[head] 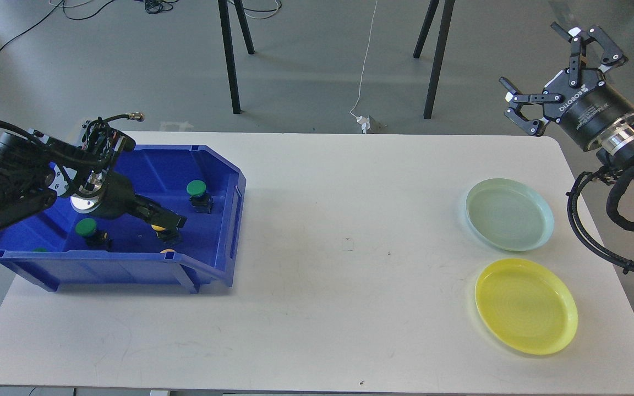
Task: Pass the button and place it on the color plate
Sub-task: 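Lower the left gripper into the bin and grasp the yellow-topped button, then lift the yellow-topped button out of the bin with the left gripper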
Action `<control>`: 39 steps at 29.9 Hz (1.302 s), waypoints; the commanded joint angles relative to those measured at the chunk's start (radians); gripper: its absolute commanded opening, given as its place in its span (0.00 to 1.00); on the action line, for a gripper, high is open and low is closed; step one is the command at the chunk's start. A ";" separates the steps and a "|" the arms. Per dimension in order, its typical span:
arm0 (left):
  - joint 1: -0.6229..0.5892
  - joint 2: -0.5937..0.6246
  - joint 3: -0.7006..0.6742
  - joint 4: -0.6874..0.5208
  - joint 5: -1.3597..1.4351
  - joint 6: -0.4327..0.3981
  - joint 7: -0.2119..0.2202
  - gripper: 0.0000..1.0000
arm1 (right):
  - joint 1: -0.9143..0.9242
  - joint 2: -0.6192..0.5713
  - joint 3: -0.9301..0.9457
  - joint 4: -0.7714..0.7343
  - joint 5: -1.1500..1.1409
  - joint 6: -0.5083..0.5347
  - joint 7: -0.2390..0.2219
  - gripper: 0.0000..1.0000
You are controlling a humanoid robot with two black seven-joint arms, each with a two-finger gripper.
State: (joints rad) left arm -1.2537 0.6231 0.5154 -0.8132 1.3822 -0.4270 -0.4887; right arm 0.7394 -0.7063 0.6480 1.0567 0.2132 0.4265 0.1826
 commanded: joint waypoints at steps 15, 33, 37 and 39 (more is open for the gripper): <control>0.077 -0.077 0.002 0.112 0.001 0.060 0.000 0.93 | -0.017 -0.007 0.001 0.002 0.002 0.002 0.000 1.00; 0.117 -0.111 0.005 0.169 0.052 0.102 0.000 0.50 | -0.040 -0.012 0.002 0.002 0.002 0.002 0.001 1.00; 0.117 -0.109 0.005 0.169 0.054 0.102 0.000 0.34 | -0.046 -0.012 0.002 0.003 0.002 0.002 0.001 1.00; 0.117 -0.108 0.005 0.169 0.055 0.102 0.000 0.22 | -0.046 -0.013 0.002 0.003 0.002 0.002 0.001 1.00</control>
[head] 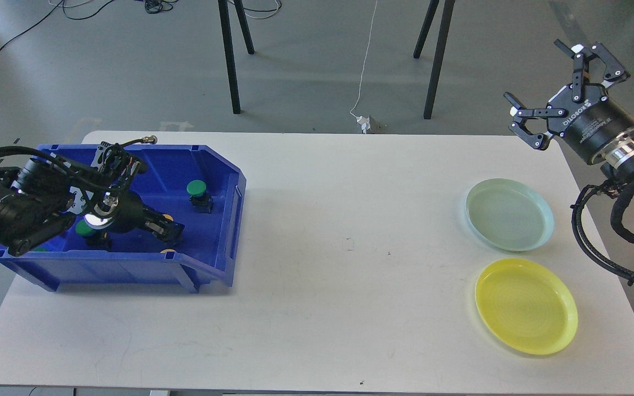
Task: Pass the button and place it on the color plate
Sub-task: 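Lift the yellow-topped button out of the bin with the left gripper, then extend the left gripper with the button toward the approaching right gripper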
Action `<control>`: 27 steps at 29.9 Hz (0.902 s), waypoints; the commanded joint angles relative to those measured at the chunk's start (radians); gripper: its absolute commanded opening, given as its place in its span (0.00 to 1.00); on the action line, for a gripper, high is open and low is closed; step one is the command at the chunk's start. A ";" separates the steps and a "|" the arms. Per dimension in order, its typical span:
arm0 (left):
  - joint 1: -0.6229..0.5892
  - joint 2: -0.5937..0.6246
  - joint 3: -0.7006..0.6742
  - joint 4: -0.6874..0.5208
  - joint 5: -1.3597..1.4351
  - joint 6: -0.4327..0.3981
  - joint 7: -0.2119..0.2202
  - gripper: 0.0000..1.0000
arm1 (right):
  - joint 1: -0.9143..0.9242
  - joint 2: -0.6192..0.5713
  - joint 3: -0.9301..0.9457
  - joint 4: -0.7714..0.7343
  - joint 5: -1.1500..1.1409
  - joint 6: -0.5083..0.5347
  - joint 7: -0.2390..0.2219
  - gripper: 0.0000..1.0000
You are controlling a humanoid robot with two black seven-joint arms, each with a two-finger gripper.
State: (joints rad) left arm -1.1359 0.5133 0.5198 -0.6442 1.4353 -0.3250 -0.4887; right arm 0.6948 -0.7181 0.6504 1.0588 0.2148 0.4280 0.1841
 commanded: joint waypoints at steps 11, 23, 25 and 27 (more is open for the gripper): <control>-0.093 0.144 -0.046 -0.086 -0.016 -0.002 0.000 0.06 | -0.006 -0.009 0.021 0.004 0.000 0.000 0.000 1.00; -0.096 0.643 -0.415 -0.822 -0.407 -0.068 0.000 0.07 | -0.021 -0.044 0.015 0.015 -0.005 -0.006 0.000 1.00; -0.093 0.610 -0.438 -0.868 -0.523 -0.065 0.000 0.07 | -0.035 -0.053 0.012 0.033 -0.024 -0.006 0.000 1.00; -0.091 0.518 -0.461 -0.878 -0.642 -0.049 0.000 0.07 | -0.061 -0.061 0.014 0.072 -0.101 -0.011 0.003 1.00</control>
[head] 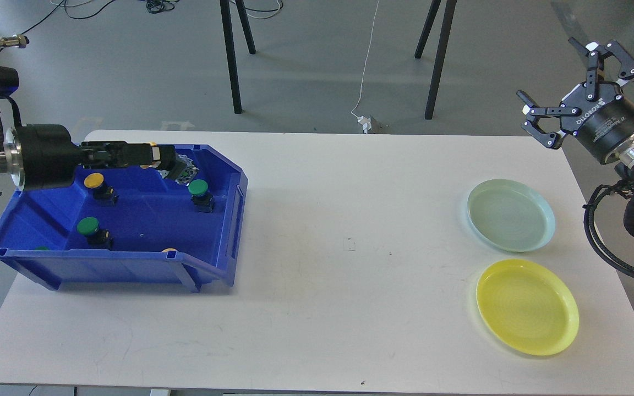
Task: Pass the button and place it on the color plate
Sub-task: 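Extend the left gripper with the button toward the approaching right gripper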
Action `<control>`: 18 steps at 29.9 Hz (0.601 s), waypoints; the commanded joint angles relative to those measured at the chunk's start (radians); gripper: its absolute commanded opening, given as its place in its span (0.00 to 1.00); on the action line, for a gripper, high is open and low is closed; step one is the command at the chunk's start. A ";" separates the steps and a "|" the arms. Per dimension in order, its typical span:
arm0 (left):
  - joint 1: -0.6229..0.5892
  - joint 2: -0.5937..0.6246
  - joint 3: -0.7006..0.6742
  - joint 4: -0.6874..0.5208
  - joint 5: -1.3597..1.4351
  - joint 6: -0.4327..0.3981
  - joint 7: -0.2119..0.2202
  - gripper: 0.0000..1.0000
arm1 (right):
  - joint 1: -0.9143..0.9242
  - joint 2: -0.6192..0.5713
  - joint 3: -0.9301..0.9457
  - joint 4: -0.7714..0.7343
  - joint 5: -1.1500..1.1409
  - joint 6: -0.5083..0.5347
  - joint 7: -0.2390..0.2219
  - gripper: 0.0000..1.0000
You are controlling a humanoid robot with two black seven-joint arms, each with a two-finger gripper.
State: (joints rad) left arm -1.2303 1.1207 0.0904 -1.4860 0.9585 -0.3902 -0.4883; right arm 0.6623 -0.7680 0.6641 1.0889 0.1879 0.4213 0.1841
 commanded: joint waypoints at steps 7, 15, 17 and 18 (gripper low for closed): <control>0.070 -0.470 -0.135 0.120 -0.447 0.079 0.000 0.07 | -0.161 -0.045 0.018 0.276 -0.378 -0.123 0.167 1.00; 0.150 -0.624 -0.164 0.230 -0.500 0.065 0.000 0.07 | -0.191 -0.027 0.078 0.428 -0.614 -0.180 0.305 1.00; 0.150 -0.625 -0.162 0.231 -0.504 0.063 0.000 0.07 | -0.190 0.005 0.080 0.442 -0.695 -0.187 0.305 1.00; 0.152 -0.625 -0.162 0.230 -0.504 0.062 0.000 0.07 | -0.187 0.030 0.075 0.447 -0.723 -0.193 0.305 1.00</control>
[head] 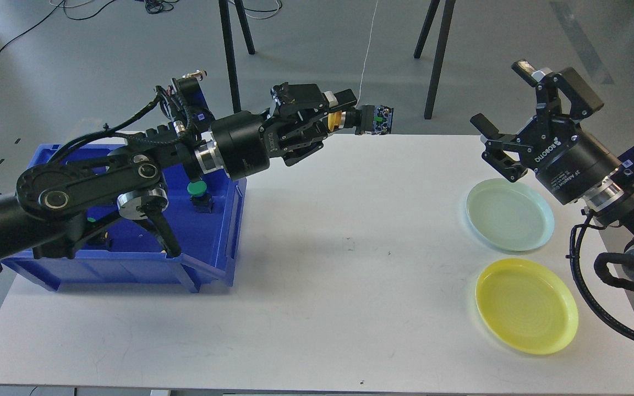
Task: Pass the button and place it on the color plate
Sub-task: 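Extend the left gripper with the button toward the approaching right gripper, then close the right gripper on the yellow-topped button held by the left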
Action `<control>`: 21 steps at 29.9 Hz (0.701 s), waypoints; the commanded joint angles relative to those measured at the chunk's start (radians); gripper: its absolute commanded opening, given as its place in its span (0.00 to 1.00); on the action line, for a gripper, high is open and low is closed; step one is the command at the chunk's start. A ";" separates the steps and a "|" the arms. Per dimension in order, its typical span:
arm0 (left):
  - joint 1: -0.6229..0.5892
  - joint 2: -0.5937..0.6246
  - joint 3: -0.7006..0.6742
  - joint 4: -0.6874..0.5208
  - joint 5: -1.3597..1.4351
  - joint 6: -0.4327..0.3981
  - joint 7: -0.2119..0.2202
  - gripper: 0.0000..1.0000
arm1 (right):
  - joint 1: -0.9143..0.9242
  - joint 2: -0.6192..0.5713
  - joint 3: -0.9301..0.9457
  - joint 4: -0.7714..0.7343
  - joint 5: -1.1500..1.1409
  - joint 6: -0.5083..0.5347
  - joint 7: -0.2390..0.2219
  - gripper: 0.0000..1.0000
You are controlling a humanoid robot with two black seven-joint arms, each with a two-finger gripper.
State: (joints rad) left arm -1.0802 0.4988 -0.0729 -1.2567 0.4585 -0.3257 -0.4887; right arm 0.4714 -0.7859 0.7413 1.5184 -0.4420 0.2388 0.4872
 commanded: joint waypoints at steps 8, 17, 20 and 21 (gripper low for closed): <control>-0.003 -0.005 0.001 0.003 -0.008 -0.006 0.000 0.07 | 0.030 0.158 -0.068 0.014 -0.133 -0.056 0.002 1.00; -0.004 -0.006 0.002 0.005 -0.008 -0.006 0.000 0.07 | 0.035 0.298 -0.089 0.003 -0.133 -0.099 0.002 1.00; -0.003 -0.006 0.002 0.005 -0.006 -0.006 0.000 0.07 | 0.036 0.312 -0.102 0.002 -0.130 -0.130 0.002 1.00; -0.004 -0.006 0.002 0.005 -0.006 -0.007 0.000 0.07 | 0.038 0.313 -0.102 0.002 -0.130 -0.144 0.002 0.99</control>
State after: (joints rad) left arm -1.0841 0.4923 -0.0706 -1.2516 0.4509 -0.3315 -0.4887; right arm 0.5070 -0.4827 0.6452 1.5217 -0.5739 0.1267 0.4887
